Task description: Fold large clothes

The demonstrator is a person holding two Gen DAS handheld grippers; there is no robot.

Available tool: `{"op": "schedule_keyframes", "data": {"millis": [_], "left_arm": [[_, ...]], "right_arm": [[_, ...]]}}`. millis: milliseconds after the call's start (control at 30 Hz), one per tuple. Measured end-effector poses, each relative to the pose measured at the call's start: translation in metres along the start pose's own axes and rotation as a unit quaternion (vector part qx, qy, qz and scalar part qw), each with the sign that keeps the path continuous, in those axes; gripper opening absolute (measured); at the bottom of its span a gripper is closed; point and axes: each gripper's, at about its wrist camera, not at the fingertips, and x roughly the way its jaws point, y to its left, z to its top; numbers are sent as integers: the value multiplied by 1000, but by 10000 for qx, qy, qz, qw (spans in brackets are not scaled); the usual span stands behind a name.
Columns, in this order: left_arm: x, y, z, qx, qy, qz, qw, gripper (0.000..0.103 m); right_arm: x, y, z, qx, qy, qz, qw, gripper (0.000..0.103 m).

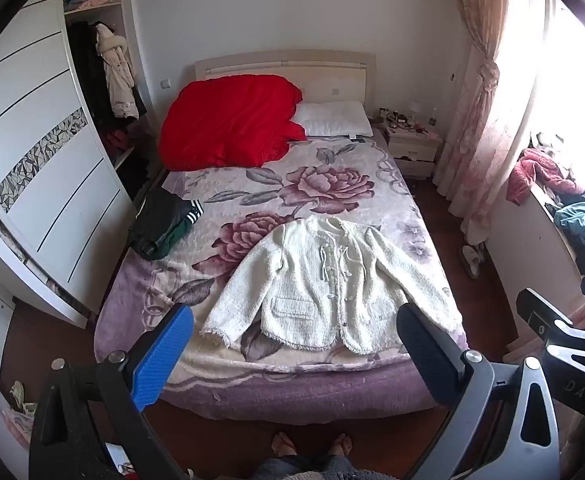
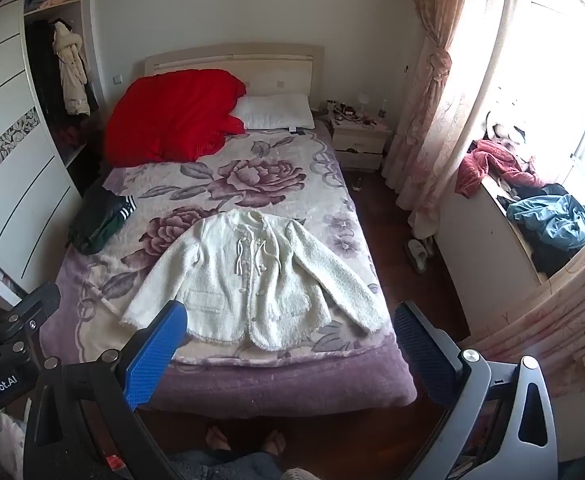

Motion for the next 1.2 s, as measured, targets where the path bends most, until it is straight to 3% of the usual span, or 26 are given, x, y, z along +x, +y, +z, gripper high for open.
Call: {"op": "schedule_keyframes", "data": {"millis": [1200], "left_arm": [[-4, -1, 3, -14, -71, -21, 10000, 103]], "right_arm": [[-8, 4, 14, 20, -78, 29, 10000, 103]]}}
